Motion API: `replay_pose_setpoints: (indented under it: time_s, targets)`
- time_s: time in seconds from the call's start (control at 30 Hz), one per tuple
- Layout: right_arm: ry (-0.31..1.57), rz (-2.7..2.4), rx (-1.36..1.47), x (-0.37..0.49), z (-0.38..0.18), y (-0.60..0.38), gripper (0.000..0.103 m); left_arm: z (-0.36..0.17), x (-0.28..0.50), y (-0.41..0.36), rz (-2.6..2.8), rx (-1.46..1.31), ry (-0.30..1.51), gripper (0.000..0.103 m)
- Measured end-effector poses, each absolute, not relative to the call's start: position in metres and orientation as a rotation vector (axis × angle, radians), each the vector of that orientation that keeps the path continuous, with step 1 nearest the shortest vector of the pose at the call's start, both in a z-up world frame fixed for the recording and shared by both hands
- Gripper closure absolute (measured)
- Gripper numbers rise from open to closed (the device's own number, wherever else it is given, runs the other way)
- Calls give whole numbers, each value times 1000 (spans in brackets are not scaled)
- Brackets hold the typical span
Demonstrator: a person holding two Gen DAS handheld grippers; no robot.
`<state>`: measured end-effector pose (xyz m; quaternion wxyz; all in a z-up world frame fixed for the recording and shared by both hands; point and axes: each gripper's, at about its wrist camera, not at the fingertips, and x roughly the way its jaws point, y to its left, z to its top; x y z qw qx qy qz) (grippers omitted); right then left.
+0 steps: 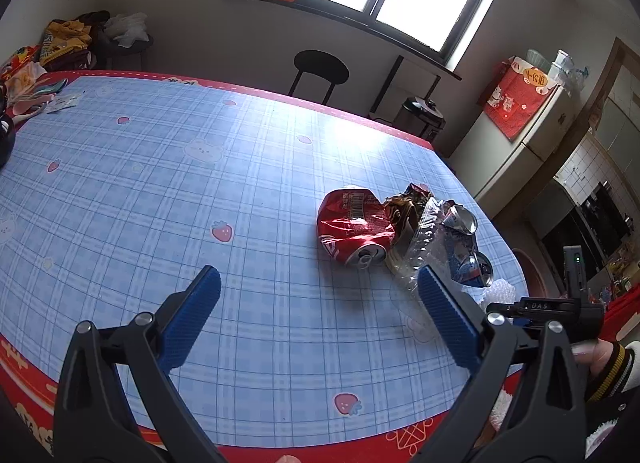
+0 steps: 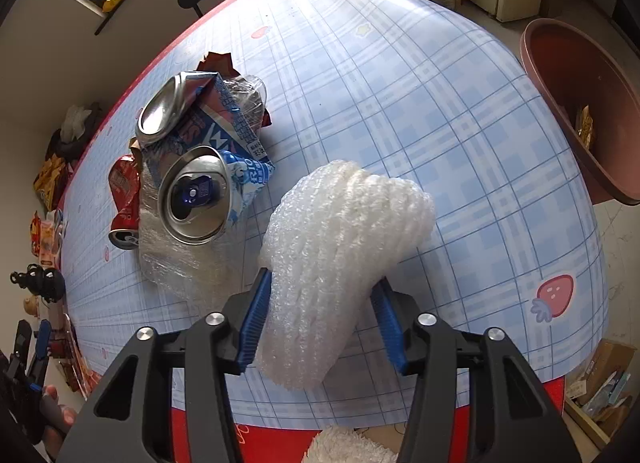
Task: Collect trash
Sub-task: 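Grasp the white bubble wrap with the right gripper and lift it, then grasp the crushed red can with the left gripper while the right holds the bubble wrap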
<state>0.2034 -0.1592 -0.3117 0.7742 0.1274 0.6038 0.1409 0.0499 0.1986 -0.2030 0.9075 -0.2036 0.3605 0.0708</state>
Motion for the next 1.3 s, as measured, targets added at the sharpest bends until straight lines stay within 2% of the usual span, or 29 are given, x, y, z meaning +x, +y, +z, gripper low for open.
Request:
replay_pose_setpoints:
  time_s: [0.07,0.17,0.6,0.73,0.9,1.0,1.3]
  targets:
    - [1288,322,282,199,-306,-166,65,-203,55,192,131,-417,753,6]
    - [1254,343,283,192,-298,-178,67,-202,62,179,91,-404,756,7]
    - [1119,390,289,193,-271,-224,68,-210,119,115,12,-285,835,12]
    - [1103,393,293,193,-270,-234,68,-223,149,119,68,-262,878,12]
    - [1102,403,305,192,-271,-241,68,-249,191,111,98,-64,937,12]
    - [1103,403,310,192,-270,-244,68,-268,211,104,124,66,980,23]
    - [1103,387,316,193,-269,-249,68,-306,229,108,166,179,1032,23]
